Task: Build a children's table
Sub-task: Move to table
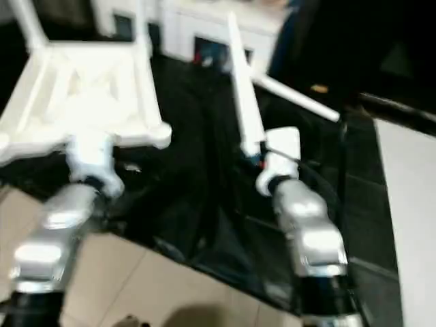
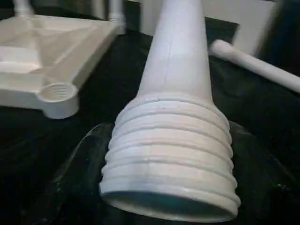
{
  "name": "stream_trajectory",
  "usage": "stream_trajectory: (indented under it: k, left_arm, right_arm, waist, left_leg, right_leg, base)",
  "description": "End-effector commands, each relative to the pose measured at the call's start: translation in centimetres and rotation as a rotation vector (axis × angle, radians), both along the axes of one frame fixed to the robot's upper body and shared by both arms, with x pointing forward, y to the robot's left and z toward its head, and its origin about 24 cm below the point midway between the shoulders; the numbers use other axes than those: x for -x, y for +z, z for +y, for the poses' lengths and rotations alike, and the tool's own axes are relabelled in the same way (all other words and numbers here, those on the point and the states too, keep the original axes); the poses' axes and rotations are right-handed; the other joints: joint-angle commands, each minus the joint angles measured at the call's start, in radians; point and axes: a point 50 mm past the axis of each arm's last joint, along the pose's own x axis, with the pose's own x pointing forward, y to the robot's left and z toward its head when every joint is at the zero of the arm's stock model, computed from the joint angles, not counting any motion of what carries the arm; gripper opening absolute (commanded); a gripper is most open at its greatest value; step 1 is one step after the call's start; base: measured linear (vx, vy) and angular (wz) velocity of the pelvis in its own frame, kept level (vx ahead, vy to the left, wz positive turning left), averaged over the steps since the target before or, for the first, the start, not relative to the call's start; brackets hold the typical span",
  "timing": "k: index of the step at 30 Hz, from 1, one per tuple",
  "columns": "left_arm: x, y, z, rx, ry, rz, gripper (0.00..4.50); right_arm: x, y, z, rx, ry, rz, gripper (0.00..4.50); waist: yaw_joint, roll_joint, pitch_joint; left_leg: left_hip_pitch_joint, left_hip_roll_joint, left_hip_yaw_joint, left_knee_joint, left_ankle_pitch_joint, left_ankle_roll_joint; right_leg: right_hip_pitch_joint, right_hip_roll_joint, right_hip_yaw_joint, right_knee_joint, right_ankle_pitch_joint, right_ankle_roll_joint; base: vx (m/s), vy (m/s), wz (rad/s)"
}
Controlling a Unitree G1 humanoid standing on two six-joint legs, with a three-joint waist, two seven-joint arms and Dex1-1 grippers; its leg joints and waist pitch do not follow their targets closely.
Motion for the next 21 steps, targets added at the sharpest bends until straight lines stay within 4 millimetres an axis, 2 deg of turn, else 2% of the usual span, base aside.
stream_trajectory:
  k: [1, 2, 3, 4, 5, 6, 7, 8, 9, 10, 11, 12, 13, 14, 15, 16, 17, 18, 19, 20, 21]
  left_arm:
    - [-0.15, 0.63, -1.18, 0.035, -0.040, -0.030, 4.50]
    - [-0.15, 0.63, -1.18, 0.035, -0.040, -0.030, 4.50]
    - [-0.14, 0.75, -1.02, 0.044, -0.038, -0.035, 4.50]
    - [-0.15, 0.85, -0.91, 0.047, -0.040, -0.039, 4.50]
    - [-0.16, 0.89, -0.90, 0.046, -0.043, -0.041, 4.50]
    - [-0.16, 0.90, -0.91, 0.046, -0.044, -0.041, 4.50]
    - [-0.18, 0.99, -0.97, 0.044, -0.056, -0.041, 4.50]
    - [-0.18, 0.99, -0.99, 0.043, -0.057, -0.041, 4.50]
    - [-0.18, 1.02, -1.05, 0.042, -0.067, -0.041, 4.50]
    - [-0.17, 1.02, -1.07, 0.040, -0.070, -0.041, 4.50]
    - [-0.17, 1.00, -1.09, 0.039, -0.073, -0.039, 4.50]
    - [-0.17, 0.97, -1.10, 0.041, -0.073, -0.036, 4.50]
    - [-0.17, 0.97, -1.10, 0.041, -0.073, -0.036, 4.50]
    - [-0.17, 0.97, -1.10, 0.041, -0.073, -0.036, 4.50]
    - [-0.16, 0.97, -1.11, 0.041, -0.073, -0.037, 4.50]
    - [-0.15, 0.96, -1.12, 0.040, -0.074, -0.036, 4.50]
    - [-0.13, 0.95, -1.13, 0.040, -0.075, -0.035, 4.50]
    - [-0.12, 0.94, -1.14, 0.040, -0.077, -0.035, 4.50]
    - [-0.11, 0.93, -1.14, 0.039, -0.078, -0.034, 4.50]
    - [-0.10, 0.93, -1.14, 0.037, -0.079, -0.034, 4.50]
    - [-0.10, 0.92, -1.14, 0.035, -0.080, -0.033, 4.50]
  right_arm:
    - [-0.05, 0.56, -1.11, 0.009, -0.041, -0.028, 2.87]
    - [-0.05, 0.56, -1.11, 0.009, -0.041, -0.028, 2.87]
    - [-0.03, 0.56, -1.16, 0.001, -0.046, -0.025, 2.87]
    - [-0.04, 0.50, -1.28, -0.011, -0.060, -0.017, 2.87]
    - [-0.05, 0.47, -1.33, -0.015, -0.067, -0.012, 2.87]
    - [-0.05, 0.46, -1.33, -0.015, -0.067, -0.012, 2.87]
    - [-0.07, 0.39, -1.34, -0.014, -0.071, -0.007, 2.87]
    - [-0.07, 0.39, -1.34, -0.014, -0.071, -0.007, 2.87]
    - [-0.08, 0.37, -1.35, -0.012, -0.071, -0.006, 2.87]
    - [-0.08, 0.33, -1.36, -0.015, -0.072, -0.002, 2.87]
    - [-0.10, 0.28, -1.40, -0.018, -0.074, 0.002, 2.87]
    - [-0.12, 0.25, -1.46, -0.017, -0.075, 0.003, 2.87]
    - [-0.14, 0.23, -1.50, -0.019, -0.077, 0.006, 2.87]
    - [-0.14, 0.23, -1.51, -0.019, -0.077, 0.007, 2.87]
    - [-0.15, 0.22, -1.54, -0.019, -0.078, 0.007, 2.87]
    - [-0.17, 0.22, -1.56, -0.019, -0.079, 0.008, 2.87]
    - [-0.19, 0.22, -1.60, -0.018, -0.080, 0.009, 2.87]
    - [-0.20, 0.22, -1.63, -0.017, -0.081, 0.009, 2.87]
    - [-0.21, 0.22, -1.65, -0.017, -0.082, 0.010, 2.87]
    - [-0.22, 0.21, -1.68, -0.016, -0.083, 0.011, 2.87]
    - [-0.23, 0.21, -1.72, -0.016, -0.084, 0.012, 2.87]
  waist:
    - [0.004, -0.011, -0.065]
    - [0.021, -0.014, -0.065]
    - [0.040, -0.023, -0.057]
    - [0.046, -0.027, -0.061]
    - [0.046, -0.026, -0.059]
    - [0.042, -0.019, -0.052]
    - [0.038, -0.016, -0.044]
    - [0.036, -0.014, -0.039]
    - [0.028, -0.011, -0.033]
    - [0.025, -0.009, -0.032]
    - [0.024, -0.005, -0.028]
    - [0.020, 0.001, -0.030]
    - [0.017, 0.007, -0.033]
    - [0.017, 0.014, -0.033]
    - [0.013, 0.016, -0.041]
    - [0.007, 0.019, -0.044]
    - [0.005, 0.016, -0.046]
    - [0.006, 0.020, -0.048]
    - [0.004, 0.016, -0.054]
    - [0.006, 0.015, -0.058]
    - [0.009, 0.015, -0.068]
  left_leg:
    - [0.030, 0.038, -0.018, -0.041, 0.350, 0.299]
    - [0.007, -0.020, 0.007, -0.038, 0.219, 0.228]
    - [-0.012, -0.014, 0.002, -0.080, 0.045, 0.061]
    - [0.003, -0.015, 0.004, -0.104, -0.002, -0.023]
    - [0.012, -0.017, 0.005, -0.120, -0.026, -0.043]
    - [0.019, -0.014, 0.007, -0.144, -0.077, -0.079]
    - [0.026, -0.014, 0.009, -0.158, -0.136, -0.102]
    - [0.037, -0.016, 0.012, -0.162, -0.178, -0.107]
    - [0.062, -0.020, 0.017, -0.165, -0.262, -0.104]
    - [0.074, -0.024, 0.018, -0.170, -0.305, -0.088]
    - [0.083, -0.023, 0.016, -0.177, -0.325, -0.082]
    - [0.093, -0.018, 0.011, -0.190, -0.342, -0.071]
    - [0.100, -0.011, 0.008, -0.204, -0.344, -0.060]
    - [0.110, -0.004, 0.005, -0.211, -0.354, -0.055]
    - [0.113, 0.003, 0.003, -0.219, -0.333, -0.041]
    - [0.116, 0.007, 0.002, -0.224, -0.313, -0.026]
    - [0.111, 0.004, 0.004, -0.223, -0.294, -0.019]
    - [0.127, 0.002, 0.011, -0.222, -0.279, -0.008]
    - [0.119, -0.001, 0.014, -0.219, -0.229, 0.004]
    - [0.114, -0.005, 0.016, -0.216, -0.189, 0.013]
    - [0.104, -0.014, 0.019, -0.209, -0.099, 0.032]
  right_leg:
    - [-0.019, -0.137, 0.154, -0.159, 0.196, 0.060]
    - [0.007, -0.138, 0.152, -0.189, 0.161, 0.050]
    - [0.046, -0.154, 0.142, -0.203, -0.029, 0.096]
    - [0.054, -0.119, 0.138, -0.198, -0.069, 0.145]
    - [0.058, -0.109, 0.132, -0.203, -0.103, 0.165]
    - [0.069, -0.102, 0.126, -0.219, -0.240, 0.179]
    - [0.071, -0.091, 0.121, -0.238, -0.380, 0.178]
    - [0.065, -0.084, 0.117, -0.249, -0.464, 0.171]
    - [0.057, -0.072, 0.106, -0.270, -0.595, 0.138]
    - [0.070, -0.064, 0.096, -0.284, -0.636, 0.100]
    - [0.070, -0.060, 0.091, -0.287, -0.636, 0.080]
    - [0.078, -0.055, 0.085, -0.287, -0.583, 0.041]
    - [0.090, -0.052, 0.086, -0.281, -0.485, -0.002]
    - [0.089, -0.051, 0.083, -0.279, -0.442, -0.026]
    - [0.102, -0.050, 0.085, -0.268, -0.319, -0.075]
    - [0.109, -0.050, 0.083, -0.260, -0.234, -0.119]
    - [0.116, -0.048, 0.083, -0.257, -0.202, -0.132]
    - [0.112, -0.051, 0.082, -0.258, -0.163, -0.161]
    - [0.127, -0.051, 0.084, -0.252, -0.095, -0.185]
    - [0.135, -0.052, 0.086, -0.248, -0.049, -0.191]
    - [0.151, -0.049, 0.087, -0.238, 0.052, -0.195]
  base:
    - [-0.017, -0.179, 0.11]
    - [-0.060, -0.159, -0.09]
    - [-0.059, -0.176, -0.15]
    - [-0.059, -0.176, -0.15]
    - [-0.050, -0.191, -0.07]
    - [-0.046, -0.125, -0.12]
    - [-0.046, -0.125, -0.12]
    - [-0.037, -0.068, -0.09]
    - [0.000, 0.000, 0.00]
    - [0.000, 0.000, 0.00]
    - [0.000, 0.000, 0.00]
    - [0.027, 0.055, -0.05]
    - [0.027, 0.055, -0.05]
    - [0.058, 0.072, -0.01]
    - [0.074, 0.077, -0.01]
    - [0.074, 0.077, -0.01]
    - [0.086, 0.067, 0.01]
    - [0.106, 0.058, 0.05]
    - [0.106, 0.058, 0.05]
    - [0.117, 0.051, 0.03]
    - [0.110, 0.042, -0.01]
